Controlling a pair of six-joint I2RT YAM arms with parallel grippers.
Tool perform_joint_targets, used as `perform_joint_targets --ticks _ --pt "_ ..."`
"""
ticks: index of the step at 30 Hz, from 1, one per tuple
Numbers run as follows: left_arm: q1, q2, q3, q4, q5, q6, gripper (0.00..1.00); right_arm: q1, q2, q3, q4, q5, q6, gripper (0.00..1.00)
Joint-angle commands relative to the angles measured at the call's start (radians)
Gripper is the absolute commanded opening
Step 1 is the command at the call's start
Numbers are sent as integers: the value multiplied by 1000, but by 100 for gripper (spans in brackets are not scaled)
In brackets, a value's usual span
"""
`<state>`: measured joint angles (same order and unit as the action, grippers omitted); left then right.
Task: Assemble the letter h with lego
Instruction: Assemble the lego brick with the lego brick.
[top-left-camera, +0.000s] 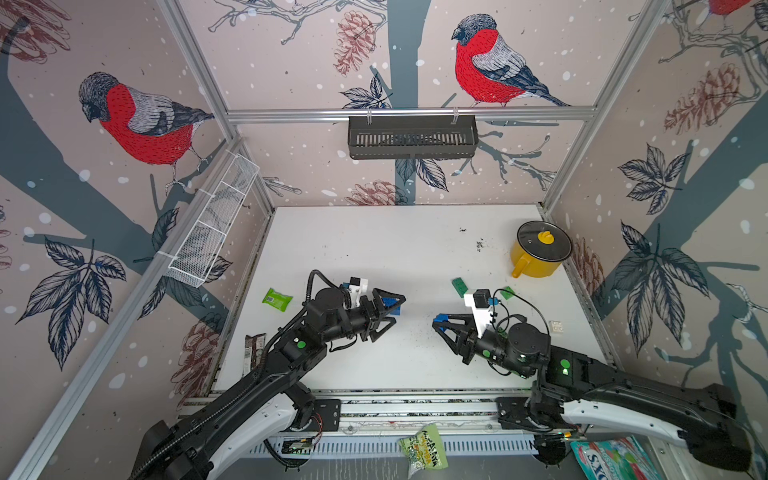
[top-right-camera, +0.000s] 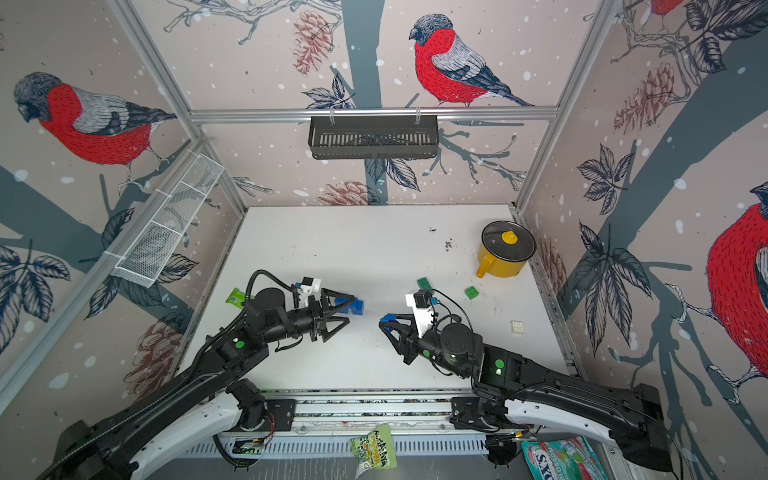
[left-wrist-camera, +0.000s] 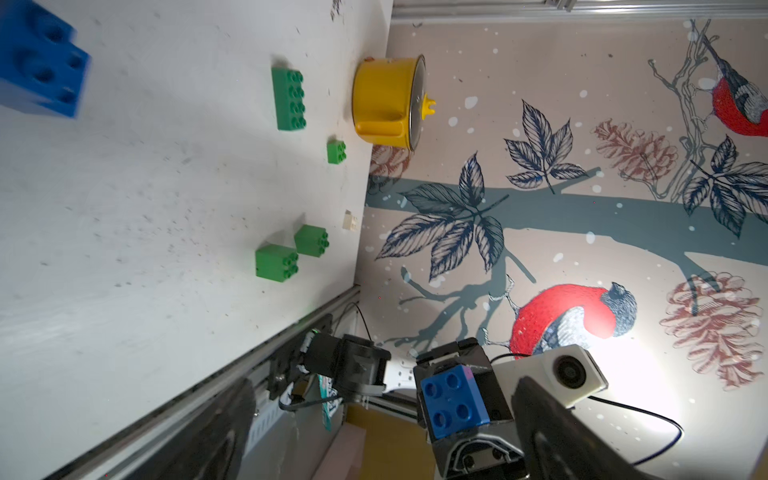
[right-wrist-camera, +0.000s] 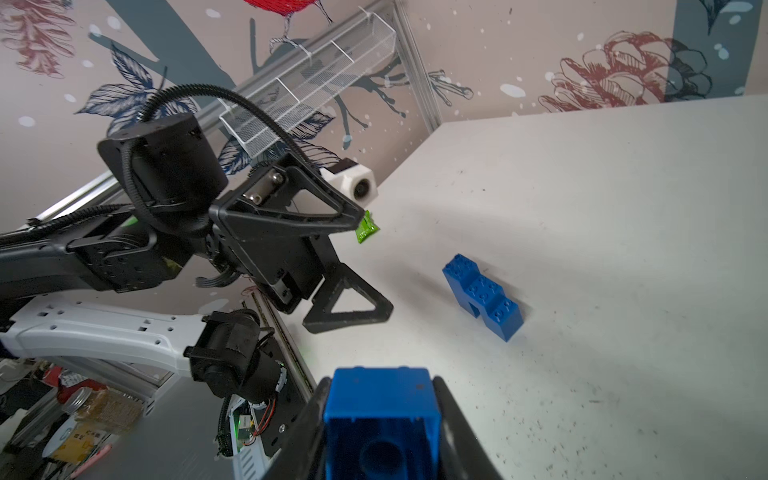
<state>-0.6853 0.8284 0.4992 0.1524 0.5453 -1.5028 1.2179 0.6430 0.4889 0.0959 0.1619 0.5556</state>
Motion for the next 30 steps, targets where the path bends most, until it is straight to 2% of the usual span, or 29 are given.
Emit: perform_joint_targets --ticks 1,9,13,24,30 --pt "-26 59 57 159 48 -131 97 -6 6 -5 141 -12 -78 1" --pt "-112 117 131 236 -2 -186 97 -16 -5 -49 244 -49 -152 1" --pt "-159 144 117 298 0 -214 96 -20 -25 -86 301 -68 -197 1" --pt "-187 155 129 236 47 -179 92 -40 -88 -145 366 -196 -336 0" --pt "-202 182 154 209 91 -146 86 -68 -92 -156 375 -257 -353 1"
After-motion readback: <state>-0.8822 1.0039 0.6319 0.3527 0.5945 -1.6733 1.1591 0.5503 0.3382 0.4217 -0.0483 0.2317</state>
